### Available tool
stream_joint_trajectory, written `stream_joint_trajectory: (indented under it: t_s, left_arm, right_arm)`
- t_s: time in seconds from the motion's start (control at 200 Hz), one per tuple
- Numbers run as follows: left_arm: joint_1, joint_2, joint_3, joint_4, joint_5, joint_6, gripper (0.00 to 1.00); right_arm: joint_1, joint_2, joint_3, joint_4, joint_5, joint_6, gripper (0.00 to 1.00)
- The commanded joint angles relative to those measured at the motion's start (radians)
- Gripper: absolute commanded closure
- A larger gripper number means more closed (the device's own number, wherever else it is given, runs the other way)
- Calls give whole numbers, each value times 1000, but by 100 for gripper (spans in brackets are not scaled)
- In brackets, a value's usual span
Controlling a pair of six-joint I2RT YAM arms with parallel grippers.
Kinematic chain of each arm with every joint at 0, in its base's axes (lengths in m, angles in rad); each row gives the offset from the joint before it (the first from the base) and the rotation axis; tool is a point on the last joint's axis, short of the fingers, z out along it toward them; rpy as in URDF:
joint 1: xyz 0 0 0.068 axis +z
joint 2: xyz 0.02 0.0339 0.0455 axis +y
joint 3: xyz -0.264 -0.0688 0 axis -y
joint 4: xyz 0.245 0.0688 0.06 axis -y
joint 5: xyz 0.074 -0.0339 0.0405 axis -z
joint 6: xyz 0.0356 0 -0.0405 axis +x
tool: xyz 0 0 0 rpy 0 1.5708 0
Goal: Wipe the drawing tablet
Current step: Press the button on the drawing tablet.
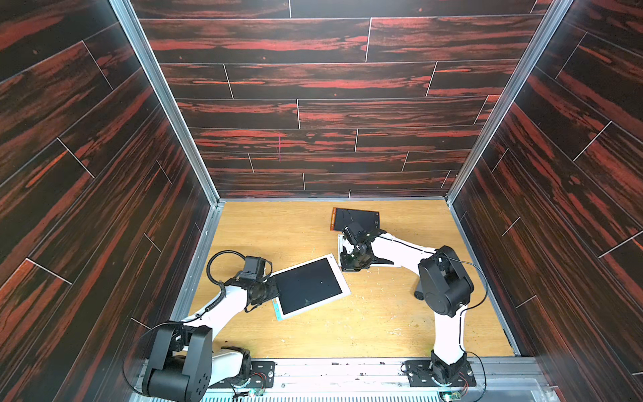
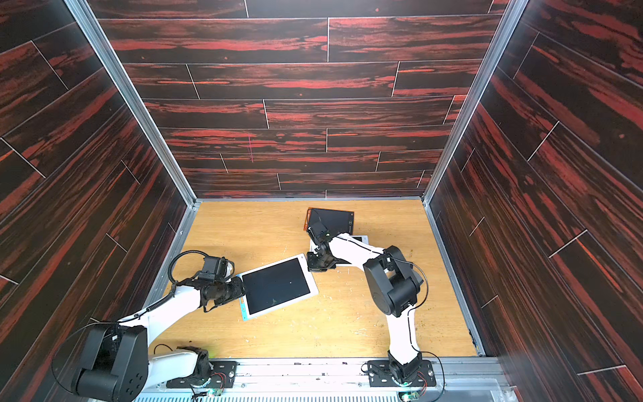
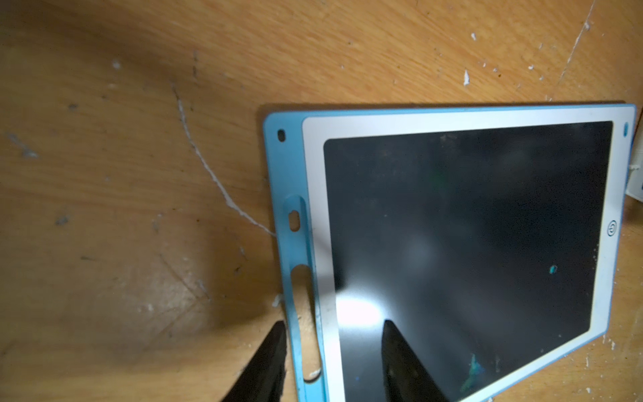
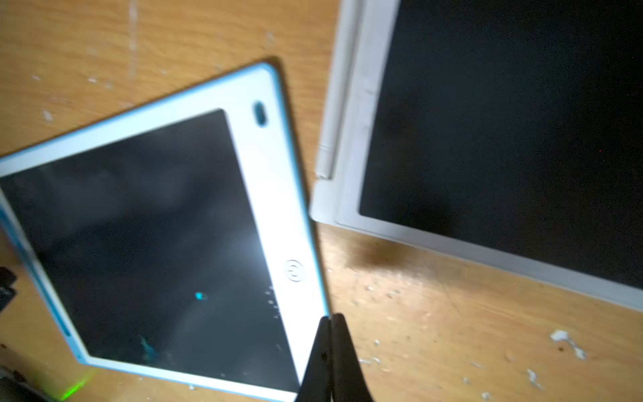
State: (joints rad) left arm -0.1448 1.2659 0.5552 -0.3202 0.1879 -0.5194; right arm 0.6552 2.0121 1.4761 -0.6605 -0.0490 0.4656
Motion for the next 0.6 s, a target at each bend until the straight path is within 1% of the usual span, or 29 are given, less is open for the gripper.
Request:
stream_joint_trajectory:
  t_s: [0.0,0.25,0.596]
  left_arm:
    - [4,-8,-3,-3,5,15,55]
    - [3,-7,-4,-3,3,15,55]
    - [3,-4,-3,-3,6,17,57]
  right_arm:
    - [24,35,49,-55,39,-14,100]
    - [34,75,82,-76,75,-13,100]
    - [44,126,116,-66,23,-10,100]
